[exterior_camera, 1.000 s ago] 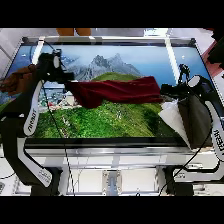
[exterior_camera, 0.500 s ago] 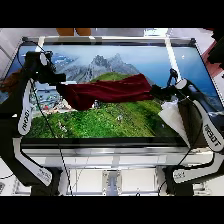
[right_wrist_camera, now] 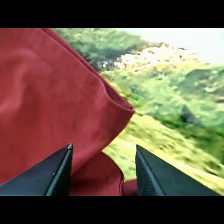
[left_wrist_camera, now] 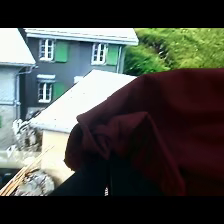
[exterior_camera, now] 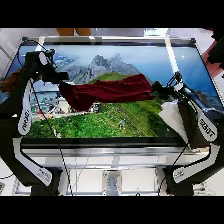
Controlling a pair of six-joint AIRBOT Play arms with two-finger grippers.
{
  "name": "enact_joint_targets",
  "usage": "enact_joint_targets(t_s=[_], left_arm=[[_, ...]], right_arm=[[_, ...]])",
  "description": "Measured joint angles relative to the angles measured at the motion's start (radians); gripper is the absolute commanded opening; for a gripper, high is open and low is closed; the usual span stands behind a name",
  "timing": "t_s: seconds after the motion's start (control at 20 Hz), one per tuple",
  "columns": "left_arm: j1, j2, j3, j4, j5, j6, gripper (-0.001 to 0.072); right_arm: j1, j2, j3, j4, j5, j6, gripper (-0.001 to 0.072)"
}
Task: Fold the shirts.
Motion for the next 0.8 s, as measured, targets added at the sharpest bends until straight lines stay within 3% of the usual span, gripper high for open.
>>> enact_joint_targets(t_s=[0.2, 0.3, 0.5, 0.55, 0.6, 0.65, 0.8], left_arm=[[0.000, 0.000, 0.000, -0.014, 0.014, 0.001, 0.0011], [0.000, 0.000, 0.000, -0.016, 0.020, 0.003, 0.0011], [0.000, 0.000, 0.000, -0.019, 0.033, 0.003, 0.0011], [0.000, 0.000, 0.000, -0.020, 0.035, 0.003, 0.0011], [0.000, 0.000, 0.000, -0.020, 0.038, 0.003, 0.0011], [0.000, 0.000, 0.000, -0.021, 0.039, 0.003, 0.0011], [0.000, 0.000, 0.000, -0.021, 0.043, 0.002, 0.0011]], right_arm=[[-0.002, -0.029, 0.000, 0.034, -0.024, 0.002, 0.0430], [-0.002, -0.037, 0.000, 0.069, -0.047, -0.023, 0.0366], [-0.002, -0.074, 0.053, 0.167, -0.059, -0.103, 0.0342], [-0.002, -0.090, 0.077, 0.188, -0.041, -0.117, 0.0250], [-0.002, -0.106, 0.105, 0.208, -0.019, -0.133, 0.0067], [-0.002, -0.120, 0.129, 0.220, 0.008, -0.146, 0.0036], [-0.005, -0.132, 0.198, 0.246, 0.072, -0.192, 0.0034]])
